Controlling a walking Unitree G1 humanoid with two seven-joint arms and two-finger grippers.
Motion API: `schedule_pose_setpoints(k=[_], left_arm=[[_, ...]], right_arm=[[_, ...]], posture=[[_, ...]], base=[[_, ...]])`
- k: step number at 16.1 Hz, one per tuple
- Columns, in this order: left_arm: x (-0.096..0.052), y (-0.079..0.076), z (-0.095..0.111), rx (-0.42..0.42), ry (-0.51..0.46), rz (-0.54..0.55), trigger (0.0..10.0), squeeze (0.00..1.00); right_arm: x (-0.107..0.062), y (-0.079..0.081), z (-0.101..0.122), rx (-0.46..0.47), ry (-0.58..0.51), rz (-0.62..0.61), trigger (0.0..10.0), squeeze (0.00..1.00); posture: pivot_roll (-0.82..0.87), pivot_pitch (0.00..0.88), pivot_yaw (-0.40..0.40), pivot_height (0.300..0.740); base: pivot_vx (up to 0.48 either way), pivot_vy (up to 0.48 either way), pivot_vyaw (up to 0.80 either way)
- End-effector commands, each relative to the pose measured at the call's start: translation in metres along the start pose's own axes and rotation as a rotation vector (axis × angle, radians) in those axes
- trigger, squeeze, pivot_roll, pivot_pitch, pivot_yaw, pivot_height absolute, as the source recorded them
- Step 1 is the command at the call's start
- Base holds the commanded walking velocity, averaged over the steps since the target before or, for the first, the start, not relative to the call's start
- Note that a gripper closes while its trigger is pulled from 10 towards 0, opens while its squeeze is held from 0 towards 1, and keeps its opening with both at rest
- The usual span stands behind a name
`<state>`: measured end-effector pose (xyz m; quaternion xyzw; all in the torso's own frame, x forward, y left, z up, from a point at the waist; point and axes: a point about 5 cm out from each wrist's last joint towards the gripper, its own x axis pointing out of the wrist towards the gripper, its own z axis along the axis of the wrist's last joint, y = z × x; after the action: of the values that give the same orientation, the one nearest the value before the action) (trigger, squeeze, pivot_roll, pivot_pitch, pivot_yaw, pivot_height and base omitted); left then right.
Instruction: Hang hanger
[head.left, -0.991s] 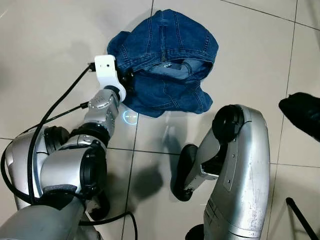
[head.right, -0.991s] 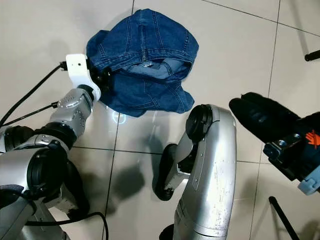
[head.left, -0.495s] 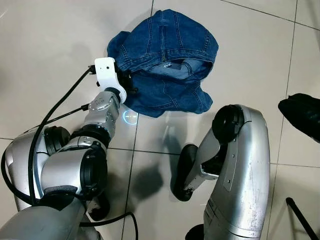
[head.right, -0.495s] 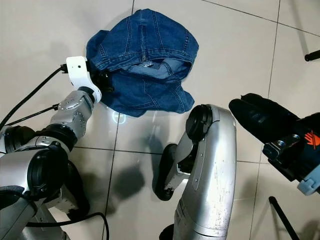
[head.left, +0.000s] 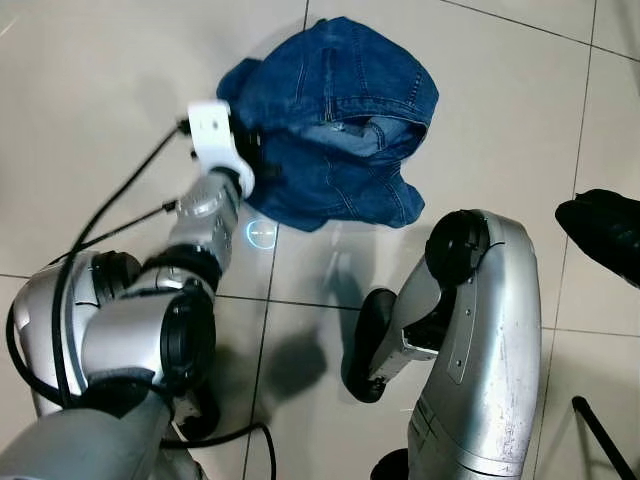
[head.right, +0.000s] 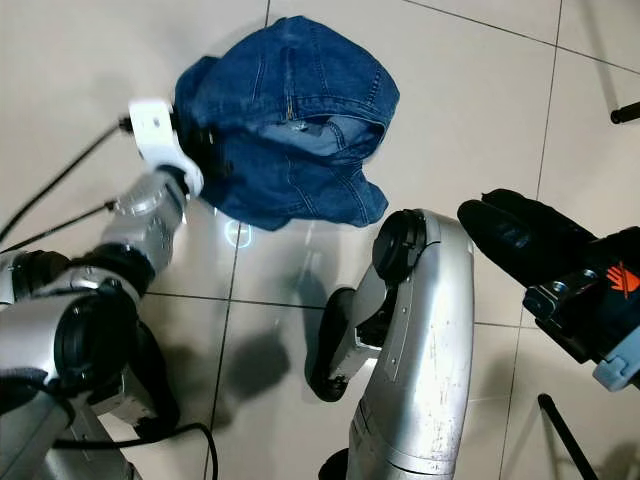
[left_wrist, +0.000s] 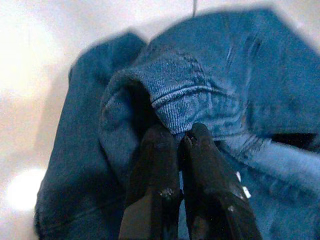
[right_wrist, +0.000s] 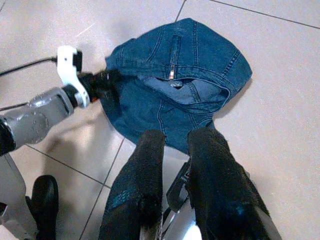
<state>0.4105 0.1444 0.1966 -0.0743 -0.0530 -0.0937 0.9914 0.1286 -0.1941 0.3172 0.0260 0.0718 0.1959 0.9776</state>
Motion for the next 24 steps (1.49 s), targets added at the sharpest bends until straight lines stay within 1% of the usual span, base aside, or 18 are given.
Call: schedule_pose_setpoints(k=[1, 2, 4, 5, 6, 8, 10, 11, 12, 15, 18, 24], left_arm=[[-0.003, -0.007, -0.011, -0.018, 0.012, -0.034, 0.0, 0.0], [-0.002, -0.008, -0.008, -0.013, -0.006, -0.046, 0.0, 0.0], [0.001, -0.013, 0.005, 0.003, -0.085, -0.092, 0.0, 0.0], [0.002, -0.018, 0.016, 0.003, -0.153, -0.129, 0.0, 0.0], [0.004, -0.026, 0.028, 0.019, -0.228, -0.185, 0.0, 0.0], [0.004, -0.033, 0.036, 0.035, -0.287, -0.234, 0.0, 0.0], [0.004, -0.036, 0.042, 0.055, -0.323, -0.257, 0.0, 0.0], [0.004, -0.038, 0.049, 0.071, -0.363, -0.271, 0.0, 0.0], [0.004, -0.038, 0.052, 0.075, -0.375, -0.276, 0.0, 0.0], [0.002, -0.047, 0.058, 0.1, -0.438, -0.327, 0.0, 0.0], [-0.002, -0.051, 0.063, 0.099, -0.515, -0.348, 0.0, 0.0], [-0.013, -0.049, 0.062, 0.124, -0.603, -0.328, 0.0, 0.0]], right_arm=[[-0.003, 0.002, -0.004, 0.015, 0.012, -0.003, 10.0, 0.0], [-0.003, 0.001, -0.005, 0.018, 0.016, -0.003, 10.0, 0.0], [-0.003, 0.0, -0.008, 0.032, 0.03, -0.008, 10.0, 0.0], [-0.003, -0.001, -0.012, 0.05, 0.049, -0.019, 10.0, 0.0], [-0.004, -0.003, -0.02, 0.08, 0.082, -0.038, 10.0, 0.0], [-0.003, -0.008, -0.032, 0.095, 0.104, -0.071, 10.0, 0.0], [-0.001, -0.013, -0.04, 0.078, 0.088, -0.114, 10.0, 0.0], [0.001, -0.019, -0.043, 0.067, 0.03, -0.159, 10.0, 0.0], [0.002, -0.02, -0.042, 0.063, 0.012, -0.166, 10.0, 0.0], [0.018, -0.027, -0.052, 0.028, -0.046, -0.185, 10.0, 0.0], [0.037, -0.025, -0.065, 0.031, -0.113, -0.173, 10.0, 0.0], [0.07, -0.027, -0.083, 0.049, -0.202, -0.172, 10.0, 0.0]], posture=[[-0.74, 0.789, -0.169, 0.3], [-0.73, 0.786, -0.164, 0.3], [-0.71, 0.777, -0.146, 0.3], [-0.69, 0.769, -0.131, 0.3], [-0.64, 0.747, -0.094, 0.3], [-0.59, 0.712, -0.052, 0.3], [-0.55, 0.681, -0.019, 0.3], [-0.52, 0.651, 0.005, 0.3], [-0.51, 0.638, 0.017, 0.3], [-0.45, 0.569, 0.067, 0.3], [-0.39, 0.493, 0.101, 0.33], [-0.34, 0.379, 0.131, 0.39]], base=[[0.0, 0.0, 0.0], [0.0, 0.0, 0.0], [0.0, 0.0, 0.0], [0.0, 0.0, 0.0], [0.0, 0.0, 0.0], [0.0, 0.0, 0.0], [0.0, 0.0, 0.0], [0.0, 0.0, 0.0], [0.0, 0.0, 0.0], [0.0, 0.0, 0.0], [0.0, 0.0, 0.0], [0.0, 0.0, 0.0]])
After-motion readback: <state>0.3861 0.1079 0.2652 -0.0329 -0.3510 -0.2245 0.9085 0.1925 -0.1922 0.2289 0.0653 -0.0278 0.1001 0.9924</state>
